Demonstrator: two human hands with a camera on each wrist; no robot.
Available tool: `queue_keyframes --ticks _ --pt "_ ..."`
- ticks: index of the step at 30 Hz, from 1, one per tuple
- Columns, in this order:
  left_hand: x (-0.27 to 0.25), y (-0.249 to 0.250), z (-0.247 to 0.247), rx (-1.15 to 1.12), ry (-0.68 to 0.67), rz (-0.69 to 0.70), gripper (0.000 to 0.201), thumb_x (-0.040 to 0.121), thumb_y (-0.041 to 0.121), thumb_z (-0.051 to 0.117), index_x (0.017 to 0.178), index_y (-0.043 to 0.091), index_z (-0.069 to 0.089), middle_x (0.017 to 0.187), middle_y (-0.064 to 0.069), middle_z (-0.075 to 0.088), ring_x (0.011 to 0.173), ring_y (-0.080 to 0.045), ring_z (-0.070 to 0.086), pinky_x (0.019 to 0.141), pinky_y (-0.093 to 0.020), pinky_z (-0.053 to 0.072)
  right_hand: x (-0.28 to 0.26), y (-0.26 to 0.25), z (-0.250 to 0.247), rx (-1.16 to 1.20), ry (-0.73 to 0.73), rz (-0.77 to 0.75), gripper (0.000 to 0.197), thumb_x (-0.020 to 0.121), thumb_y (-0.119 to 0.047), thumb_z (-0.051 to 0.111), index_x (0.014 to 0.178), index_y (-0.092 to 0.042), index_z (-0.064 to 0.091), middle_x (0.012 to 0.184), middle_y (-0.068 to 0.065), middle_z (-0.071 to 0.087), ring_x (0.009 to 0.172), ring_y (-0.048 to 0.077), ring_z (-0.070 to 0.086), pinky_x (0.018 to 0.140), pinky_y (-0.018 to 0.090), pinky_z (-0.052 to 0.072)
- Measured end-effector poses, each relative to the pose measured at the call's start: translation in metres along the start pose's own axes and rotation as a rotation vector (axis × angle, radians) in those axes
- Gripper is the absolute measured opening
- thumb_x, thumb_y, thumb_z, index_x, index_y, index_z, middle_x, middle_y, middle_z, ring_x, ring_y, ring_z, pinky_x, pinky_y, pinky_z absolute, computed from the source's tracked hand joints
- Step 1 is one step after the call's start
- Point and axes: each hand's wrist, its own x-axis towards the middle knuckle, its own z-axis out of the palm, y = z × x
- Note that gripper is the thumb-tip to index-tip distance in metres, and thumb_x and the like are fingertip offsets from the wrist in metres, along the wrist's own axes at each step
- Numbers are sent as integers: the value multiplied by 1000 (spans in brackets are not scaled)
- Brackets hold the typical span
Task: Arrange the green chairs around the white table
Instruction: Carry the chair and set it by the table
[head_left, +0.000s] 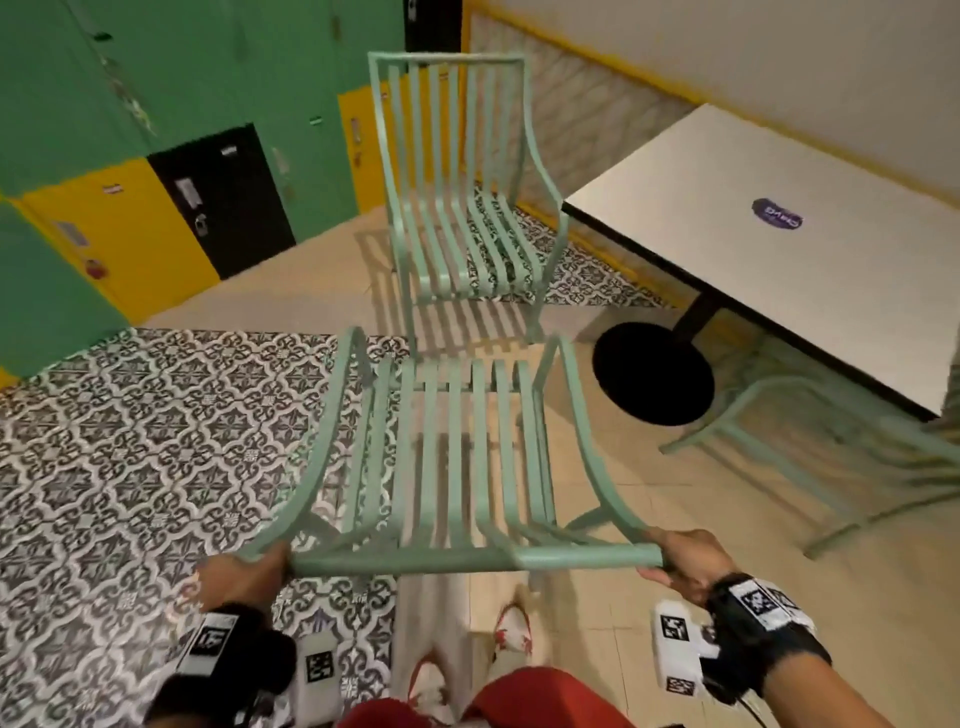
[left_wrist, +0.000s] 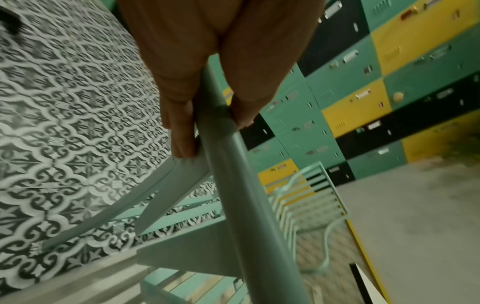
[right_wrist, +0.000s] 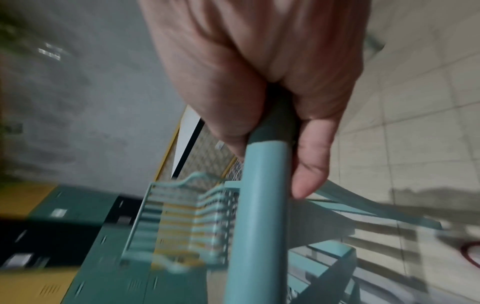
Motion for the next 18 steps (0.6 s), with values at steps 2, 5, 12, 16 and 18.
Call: queue_keyframes --ticks 2,5,12,16,18 --pt "-1 24 19 76 -66 62 79 54 45 62 104 -16 63 95 -30 64 88 -39 63 76 -42 50 3 8 -18 57 62 12 15 88 -2 57 93 12 55 57 17 59 33 17 58 33 18 46" --pt "3 58 49 94 -71 75 62 72 27 76 106 -21 58 90 -30 59 86 -40 61 71 -39 46 5 22 -37 171 150 8 10 93 -2 46 102 0 49 83 17 54 38 14 63 41 22 52" --pt "14 118 104 147 -169 189 64 70 27 77 116 -13 56 114 -32 64 99 -43 64 75 -39 50 -3 24 -60 322 370 27 22 82 -1 62 66 12 53 64 22 56 48 28 60 33 25 52" --pt "20 155 128 180 -260 328 53 73 31 74 105 -10 64 106 -29 68 96 -40 66 86 -43 53 2 17 -65 433 433 36 23 82 -1 62 66 12 53 67 21 56 57 31 57 33 29 53" --pt "21 173 144 172 -317 375 47 76 28 73 100 -11 63 102 -23 70 89 -34 66 80 -38 52 7 13 -72 480 469 42 22 82 -1 63 68 12 53 68 21 57 57 31 58 32 28 52"
